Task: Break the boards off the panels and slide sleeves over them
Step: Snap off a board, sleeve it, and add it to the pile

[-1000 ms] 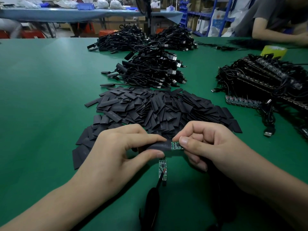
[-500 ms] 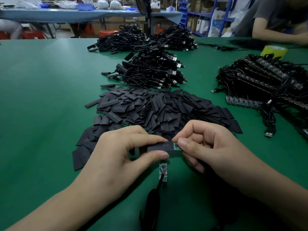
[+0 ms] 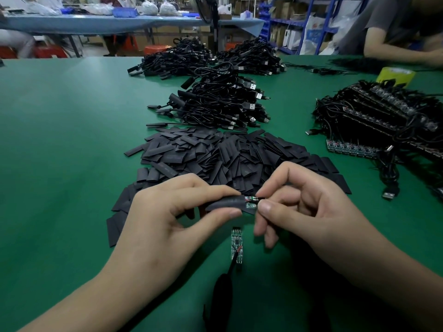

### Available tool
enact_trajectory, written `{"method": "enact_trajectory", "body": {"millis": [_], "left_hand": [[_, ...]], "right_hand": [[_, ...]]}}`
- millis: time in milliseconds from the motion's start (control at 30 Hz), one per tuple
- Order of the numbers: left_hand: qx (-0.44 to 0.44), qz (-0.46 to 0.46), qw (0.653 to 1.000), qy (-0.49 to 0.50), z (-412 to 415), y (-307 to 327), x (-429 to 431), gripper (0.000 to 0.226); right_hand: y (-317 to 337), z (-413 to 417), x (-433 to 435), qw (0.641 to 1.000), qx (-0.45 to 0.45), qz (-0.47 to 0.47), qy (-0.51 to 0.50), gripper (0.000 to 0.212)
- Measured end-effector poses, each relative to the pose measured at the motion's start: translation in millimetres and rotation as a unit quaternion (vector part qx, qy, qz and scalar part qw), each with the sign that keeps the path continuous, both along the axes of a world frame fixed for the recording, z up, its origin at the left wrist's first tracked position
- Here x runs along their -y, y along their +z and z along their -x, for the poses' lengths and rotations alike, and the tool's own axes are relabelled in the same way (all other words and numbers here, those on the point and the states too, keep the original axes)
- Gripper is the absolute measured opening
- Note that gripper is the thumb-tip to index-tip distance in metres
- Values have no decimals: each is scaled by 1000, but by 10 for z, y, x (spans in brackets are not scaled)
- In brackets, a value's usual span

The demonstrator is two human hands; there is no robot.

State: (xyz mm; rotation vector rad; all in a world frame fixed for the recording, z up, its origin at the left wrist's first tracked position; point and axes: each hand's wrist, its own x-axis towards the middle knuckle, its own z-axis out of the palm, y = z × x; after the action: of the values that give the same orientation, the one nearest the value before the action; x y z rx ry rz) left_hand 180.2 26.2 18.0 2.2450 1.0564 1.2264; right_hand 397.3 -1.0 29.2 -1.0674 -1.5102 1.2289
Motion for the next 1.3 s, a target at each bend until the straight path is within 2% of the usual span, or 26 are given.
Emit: {"method": "enact_trajectory", "body": {"millis": [133,467,767,900,967,1100,1300], "left_hand": [[-4,-32,999,5,-10,5,26,21],[-41,-42,998,-36,-9,-24,19,22],[-12,-49,999,20,-15,-12,-2,26],[25,-47,996,67,-49,-25,-1,38],[41,-50,995,80,-72,-22,5,41],[40,-37,997,59,-76,-8,18,53],[60,-20,998,26,-65,-7,2,59]], "right_hand": [[12,-8,2,1000,4,2,14,6],[-22,-26,9,999,21,14,46,11],[17,12,-1,998,-9,41,39,17],[-30,68,38,1000,23,-21,-6,6],[-53,88,60,996,54,-64,-30,10],[-72,98,90,986,102,-125,-46,7],[-55,80,82,981,125,-146,-23,10]]}}
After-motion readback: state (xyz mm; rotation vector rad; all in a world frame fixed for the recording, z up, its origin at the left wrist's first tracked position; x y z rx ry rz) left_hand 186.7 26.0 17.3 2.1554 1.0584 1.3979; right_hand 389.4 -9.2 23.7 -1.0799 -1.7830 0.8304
